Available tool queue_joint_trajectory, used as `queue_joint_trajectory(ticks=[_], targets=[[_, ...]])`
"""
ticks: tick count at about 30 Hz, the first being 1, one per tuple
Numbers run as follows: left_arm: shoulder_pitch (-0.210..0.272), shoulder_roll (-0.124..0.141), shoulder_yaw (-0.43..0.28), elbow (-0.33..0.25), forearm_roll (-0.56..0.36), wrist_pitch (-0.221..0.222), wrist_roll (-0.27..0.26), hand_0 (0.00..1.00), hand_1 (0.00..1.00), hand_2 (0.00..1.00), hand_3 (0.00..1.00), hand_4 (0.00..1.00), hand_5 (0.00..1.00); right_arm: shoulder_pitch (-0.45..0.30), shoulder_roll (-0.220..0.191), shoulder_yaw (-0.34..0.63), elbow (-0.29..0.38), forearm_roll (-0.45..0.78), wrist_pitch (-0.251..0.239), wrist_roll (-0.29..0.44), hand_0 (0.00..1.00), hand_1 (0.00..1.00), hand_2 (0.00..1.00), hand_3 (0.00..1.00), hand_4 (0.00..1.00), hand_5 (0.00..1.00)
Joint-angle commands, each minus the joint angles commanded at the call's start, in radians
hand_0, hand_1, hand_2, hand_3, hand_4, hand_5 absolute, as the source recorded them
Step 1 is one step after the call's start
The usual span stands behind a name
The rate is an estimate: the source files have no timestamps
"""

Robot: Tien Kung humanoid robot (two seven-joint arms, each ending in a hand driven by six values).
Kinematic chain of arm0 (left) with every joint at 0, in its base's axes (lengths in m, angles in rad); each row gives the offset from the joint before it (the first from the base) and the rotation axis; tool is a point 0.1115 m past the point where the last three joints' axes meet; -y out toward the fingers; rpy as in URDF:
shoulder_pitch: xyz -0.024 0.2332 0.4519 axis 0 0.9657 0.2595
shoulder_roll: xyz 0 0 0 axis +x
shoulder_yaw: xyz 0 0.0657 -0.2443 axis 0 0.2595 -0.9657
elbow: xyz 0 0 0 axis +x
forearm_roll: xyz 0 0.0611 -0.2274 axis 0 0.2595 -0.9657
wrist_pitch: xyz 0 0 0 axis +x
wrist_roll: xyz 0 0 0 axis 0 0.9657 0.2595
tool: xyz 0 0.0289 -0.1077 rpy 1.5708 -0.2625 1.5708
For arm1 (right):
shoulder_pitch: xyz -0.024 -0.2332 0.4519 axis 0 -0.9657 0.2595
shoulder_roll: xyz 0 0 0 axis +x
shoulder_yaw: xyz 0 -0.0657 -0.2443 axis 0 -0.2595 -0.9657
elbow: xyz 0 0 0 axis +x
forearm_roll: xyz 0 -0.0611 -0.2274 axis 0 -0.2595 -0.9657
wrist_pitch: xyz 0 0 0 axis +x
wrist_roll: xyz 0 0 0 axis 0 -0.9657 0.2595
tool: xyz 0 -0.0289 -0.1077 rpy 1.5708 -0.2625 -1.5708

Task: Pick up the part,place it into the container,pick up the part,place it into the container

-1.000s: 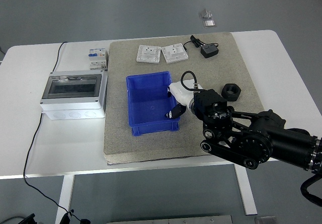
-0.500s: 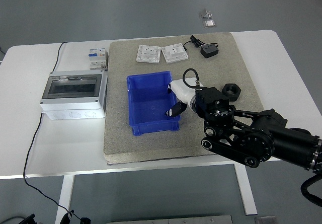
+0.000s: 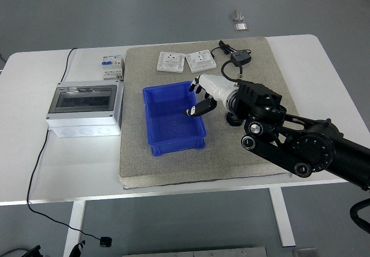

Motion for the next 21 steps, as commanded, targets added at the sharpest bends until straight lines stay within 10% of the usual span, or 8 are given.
queue_joint_trajectory(ticks=[12,13,21], targets=[[-0.002,-0.004,0.013,0.001,-0.025,0.002,-0.013,0.687,0.758,0.761,0.848,0.981,0.998,-0.082,-0.268,-0.001,-0.068,-0.137,0.006,0.174,0.708,0.671,0.869,0.850,0.869,0.389],[-0.003,-0.004,0.012,0.001,-0.023,0.002,-0.012,0.686,0.758,0.760,0.849,0.982,0.998,-0.079,-0.281,-0.019,-0.079,-0.140,0.022,0.170,0.766,0.753,0.998,0.998,0.923,0.329],[-0.004,-0.004,0.008,0.001,-0.016,0.001,-0.010,0.686,0.758,0.760,0.849,0.982,0.998,-0.053,-0.305,-0.102,-0.132,-0.133,0.127,0.122,0.781,0.777,0.998,0.998,0.950,0.315]])
